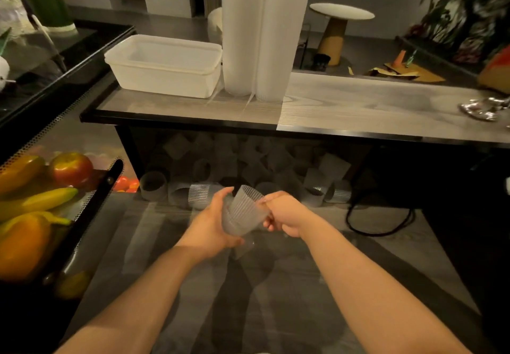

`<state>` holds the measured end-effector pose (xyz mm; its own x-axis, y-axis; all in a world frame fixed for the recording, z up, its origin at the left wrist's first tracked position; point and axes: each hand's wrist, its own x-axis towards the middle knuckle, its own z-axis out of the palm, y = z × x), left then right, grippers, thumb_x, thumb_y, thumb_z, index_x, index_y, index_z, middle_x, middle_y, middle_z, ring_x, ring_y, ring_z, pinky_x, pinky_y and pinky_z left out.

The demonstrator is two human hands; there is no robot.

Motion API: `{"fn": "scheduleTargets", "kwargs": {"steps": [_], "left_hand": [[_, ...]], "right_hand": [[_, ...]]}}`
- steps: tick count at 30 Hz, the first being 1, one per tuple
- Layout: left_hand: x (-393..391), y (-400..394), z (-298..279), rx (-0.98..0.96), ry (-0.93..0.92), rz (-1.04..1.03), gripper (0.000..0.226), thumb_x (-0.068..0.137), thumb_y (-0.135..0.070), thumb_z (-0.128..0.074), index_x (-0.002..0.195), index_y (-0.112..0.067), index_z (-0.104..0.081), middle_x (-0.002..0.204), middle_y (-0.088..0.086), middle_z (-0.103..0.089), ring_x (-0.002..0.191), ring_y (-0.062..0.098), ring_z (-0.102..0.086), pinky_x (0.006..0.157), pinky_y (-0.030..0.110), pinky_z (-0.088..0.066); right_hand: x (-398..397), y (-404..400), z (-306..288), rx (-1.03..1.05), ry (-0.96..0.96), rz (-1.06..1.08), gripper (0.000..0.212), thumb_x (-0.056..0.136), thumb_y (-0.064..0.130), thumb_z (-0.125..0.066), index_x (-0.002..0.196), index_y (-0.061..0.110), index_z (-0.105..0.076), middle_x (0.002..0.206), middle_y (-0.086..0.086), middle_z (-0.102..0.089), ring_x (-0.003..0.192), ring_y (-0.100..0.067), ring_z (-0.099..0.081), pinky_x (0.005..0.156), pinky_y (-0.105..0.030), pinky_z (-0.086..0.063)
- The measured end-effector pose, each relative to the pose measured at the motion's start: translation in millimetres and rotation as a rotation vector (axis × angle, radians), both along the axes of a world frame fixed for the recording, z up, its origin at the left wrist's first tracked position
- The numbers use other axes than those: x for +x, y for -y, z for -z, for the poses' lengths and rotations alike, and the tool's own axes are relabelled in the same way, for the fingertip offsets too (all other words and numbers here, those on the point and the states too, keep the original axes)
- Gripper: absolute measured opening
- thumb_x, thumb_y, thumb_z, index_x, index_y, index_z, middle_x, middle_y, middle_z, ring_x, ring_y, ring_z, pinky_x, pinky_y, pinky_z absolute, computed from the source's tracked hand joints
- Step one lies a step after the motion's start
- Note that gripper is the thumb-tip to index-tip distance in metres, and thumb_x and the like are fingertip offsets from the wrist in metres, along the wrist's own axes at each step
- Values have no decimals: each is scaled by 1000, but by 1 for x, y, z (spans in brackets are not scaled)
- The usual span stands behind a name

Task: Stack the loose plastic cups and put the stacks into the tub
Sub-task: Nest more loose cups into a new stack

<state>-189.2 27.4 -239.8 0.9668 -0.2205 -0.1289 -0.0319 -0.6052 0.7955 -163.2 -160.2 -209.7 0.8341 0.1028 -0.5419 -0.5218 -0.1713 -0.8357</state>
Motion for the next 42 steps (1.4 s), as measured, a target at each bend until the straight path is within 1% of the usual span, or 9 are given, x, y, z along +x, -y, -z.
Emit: {"fn": "scheduleTargets", "kwargs": {"steps": [8,15,21,25,28,32,35,38,42], "left_hand": [[-12,12,1,30,31,94,117,61,-23,-92,145,-54,-16,133,-17,-47,119,6,-50,97,25,-47],[-20,11,2,92,35,85,120,61,-34,-91,129,-77,-1,135,-15,-49,116,8,-55,97,31,-50],[-20,17,2,162,-3,101,105,62,-37,-88,136,-66,-19,129,-11,-55,105,9,-60,88,27,-53],[-21,13,9,158,-53,67,88,69,-35,-86,135,-52,-31,123,-12,-51,99,4,-55,74,16,-46],[-22,7,13,144,-79,38,86,70,-33,-86,135,-48,-32,122,-9,-51,93,3,-55,66,11,-45],[-25,3,15,131,-101,23,87,69,-36,-86,133,-53,-30,121,-9,-51,95,2,-52,67,13,-43],[-25,5,14,118,-90,16,89,68,-37,-87,133,-55,-28,124,-12,-49,103,6,-51,75,18,-45],[-25,8,11,121,-92,25,90,68,-36,-87,133,-57,-28,127,-15,-46,109,9,-50,84,25,-46],[-24,17,4,132,-85,70,93,69,-33,-87,134,-57,-26,132,-18,-42,112,7,-47,88,26,-47]], "right_hand": [[-3,8,12,-105,-157,-59,28,100,21,-34,121,14,-52,77,-6,-53,43,-7,-46,39,-19,-37],[-11,5,10,-122,-142,-100,25,102,16,-34,104,23,-58,74,-4,-57,49,-8,-44,42,-18,-35],[-24,-9,28,-404,-101,-312,45,102,21,-32,145,31,-37,100,-1,-59,52,-10,-48,47,-22,-43],[-31,12,33,-772,57,-318,48,99,52,-32,143,38,-40,132,1,-54,107,-21,-58,90,-36,-50],[-59,37,30,-966,-37,-541,94,73,82,-47,151,38,-19,150,-6,-39,131,-29,-46,105,-48,-42],[-101,45,42,-1091,-165,-890,96,82,41,-65,155,26,-5,152,-15,-32,136,-33,-40,106,-45,-42],[-104,47,53,-1033,-145,-757,81,86,20,-54,155,25,-12,150,-12,-36,134,-31,-42,104,-41,-43],[-92,55,46,-892,-14,-541,65,94,34,-49,153,27,-23,146,-9,-45,126,-25,-50,100,-34,-45],[-64,63,27,-500,109,-68,41,100,38,-42,140,32,-42,110,-1,-63,76,-15,-61,64,-30,-55]]}}
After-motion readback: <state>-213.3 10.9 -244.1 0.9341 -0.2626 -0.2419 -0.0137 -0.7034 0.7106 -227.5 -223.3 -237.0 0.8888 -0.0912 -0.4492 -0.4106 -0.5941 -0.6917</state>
